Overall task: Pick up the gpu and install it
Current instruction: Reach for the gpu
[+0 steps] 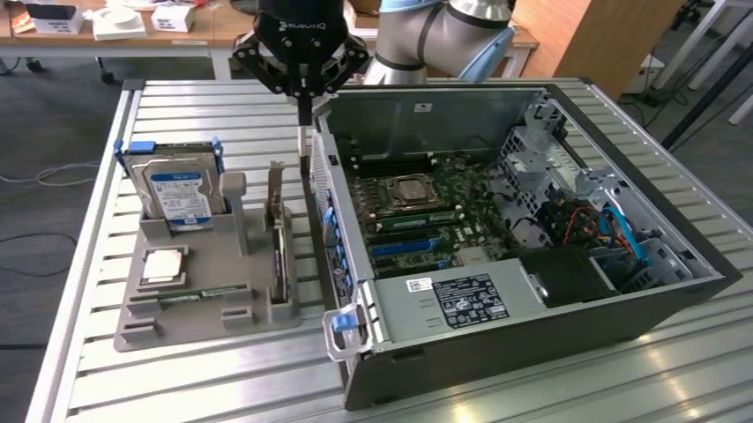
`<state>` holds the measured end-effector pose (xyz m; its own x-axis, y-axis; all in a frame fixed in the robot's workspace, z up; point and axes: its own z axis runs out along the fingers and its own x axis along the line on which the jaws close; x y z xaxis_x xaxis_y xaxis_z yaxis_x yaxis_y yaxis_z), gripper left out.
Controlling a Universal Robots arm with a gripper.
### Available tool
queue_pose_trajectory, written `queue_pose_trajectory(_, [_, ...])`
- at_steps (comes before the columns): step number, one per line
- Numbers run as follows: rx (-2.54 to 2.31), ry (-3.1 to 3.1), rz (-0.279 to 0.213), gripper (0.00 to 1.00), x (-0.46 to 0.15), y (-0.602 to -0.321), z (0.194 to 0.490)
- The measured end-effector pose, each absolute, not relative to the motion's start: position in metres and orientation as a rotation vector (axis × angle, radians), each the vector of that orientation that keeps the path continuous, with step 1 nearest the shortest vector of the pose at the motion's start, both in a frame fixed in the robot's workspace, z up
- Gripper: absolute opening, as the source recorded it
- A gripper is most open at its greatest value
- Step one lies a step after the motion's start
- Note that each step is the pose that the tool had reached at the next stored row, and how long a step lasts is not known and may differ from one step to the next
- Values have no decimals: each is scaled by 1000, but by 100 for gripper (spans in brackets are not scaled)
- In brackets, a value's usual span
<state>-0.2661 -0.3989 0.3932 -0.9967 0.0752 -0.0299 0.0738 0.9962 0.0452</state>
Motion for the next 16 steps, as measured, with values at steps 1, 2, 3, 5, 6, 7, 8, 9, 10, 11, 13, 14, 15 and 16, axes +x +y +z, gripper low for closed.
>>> queue_pose_trajectory(1, [116, 3107, 69, 11, -268, -399, 393])
queue_pose_trajectory(2, [116, 3107, 69, 11, -270, -399, 393])
queue_pose_trajectory(3, [116, 3107, 69, 11, -271, -399, 393])
queue_pose_trajectory(5, [116, 3107, 69, 11, -271, -399, 393])
queue_pose_trajectory(6, [116, 3107, 69, 11, -271, -399, 393])
queue_pose_trajectory(7, [116, 3107, 69, 11, -271, -399, 393])
queue_pose_trajectory(8, [116, 3107, 69, 11, -271, -399, 393])
queue_pose_trajectory(9, [116, 3107, 69, 11, -272, -400, 393])
queue_pose_trajectory(10, [116, 3107, 69, 11, -272, -401, 393])
queue_pose_trajectory(11, [116, 3107, 69, 11, -273, -402, 393])
queue_pose_trajectory(13, [116, 3107, 69, 11, -274, -404, 393])
queue_pose_trajectory(14, [116, 3107, 69, 11, -275, -406, 393])
queue_pose_trajectory(15, [115, 3107, 69, 11, -276, -408, 393])
queue_pose_trajectory(16, [115, 3107, 69, 11, -278, -410, 393])
